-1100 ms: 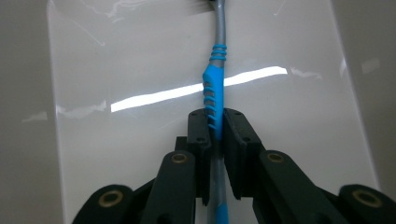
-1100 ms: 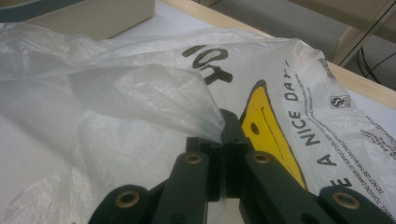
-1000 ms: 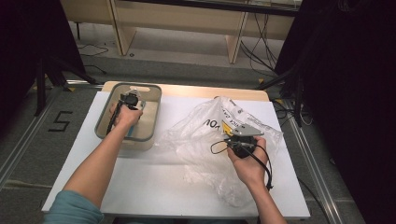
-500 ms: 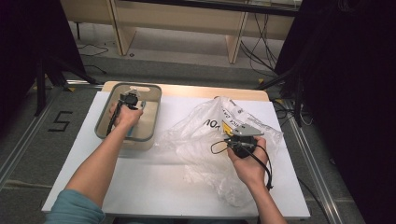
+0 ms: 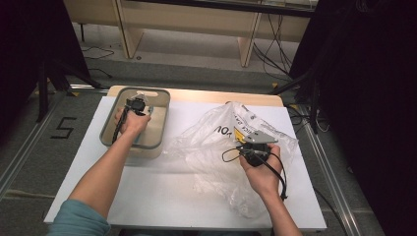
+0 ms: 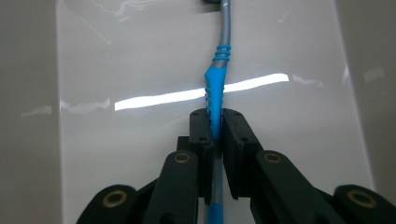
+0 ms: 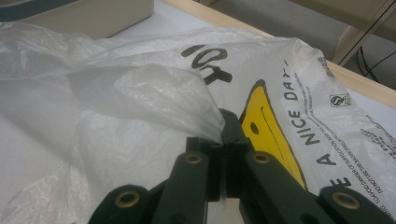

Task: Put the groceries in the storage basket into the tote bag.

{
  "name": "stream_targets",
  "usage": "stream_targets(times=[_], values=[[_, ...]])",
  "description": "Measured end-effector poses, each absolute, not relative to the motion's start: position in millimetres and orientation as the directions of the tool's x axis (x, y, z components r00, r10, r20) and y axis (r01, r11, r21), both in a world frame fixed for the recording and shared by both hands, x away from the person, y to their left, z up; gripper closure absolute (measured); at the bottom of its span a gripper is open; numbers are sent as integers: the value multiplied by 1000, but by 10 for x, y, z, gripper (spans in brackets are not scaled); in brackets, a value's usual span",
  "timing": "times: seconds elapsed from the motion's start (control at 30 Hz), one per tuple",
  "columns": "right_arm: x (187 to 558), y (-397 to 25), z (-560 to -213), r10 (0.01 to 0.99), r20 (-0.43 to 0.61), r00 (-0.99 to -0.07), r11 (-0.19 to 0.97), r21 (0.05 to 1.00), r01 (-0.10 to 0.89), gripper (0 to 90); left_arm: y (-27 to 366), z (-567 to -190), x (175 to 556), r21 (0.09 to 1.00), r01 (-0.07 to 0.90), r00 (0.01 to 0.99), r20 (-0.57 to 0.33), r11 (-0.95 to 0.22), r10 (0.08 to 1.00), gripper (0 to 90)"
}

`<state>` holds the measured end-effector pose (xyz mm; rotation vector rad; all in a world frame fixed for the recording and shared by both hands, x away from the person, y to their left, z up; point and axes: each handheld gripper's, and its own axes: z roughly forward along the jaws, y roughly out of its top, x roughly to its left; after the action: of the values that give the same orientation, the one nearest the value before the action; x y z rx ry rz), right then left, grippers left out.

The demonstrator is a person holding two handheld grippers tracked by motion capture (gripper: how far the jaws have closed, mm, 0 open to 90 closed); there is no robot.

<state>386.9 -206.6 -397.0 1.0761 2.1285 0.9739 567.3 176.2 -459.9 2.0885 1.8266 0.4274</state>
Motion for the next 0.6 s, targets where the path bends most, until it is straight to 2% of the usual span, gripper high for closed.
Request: stream_targets(times=[0.6], values=[[3870, -2066, -3975, 838, -151, -524, 416, 798, 436, 900, 1781, -4556, 5660, 463, 878, 133, 6, -120, 991, 823]])
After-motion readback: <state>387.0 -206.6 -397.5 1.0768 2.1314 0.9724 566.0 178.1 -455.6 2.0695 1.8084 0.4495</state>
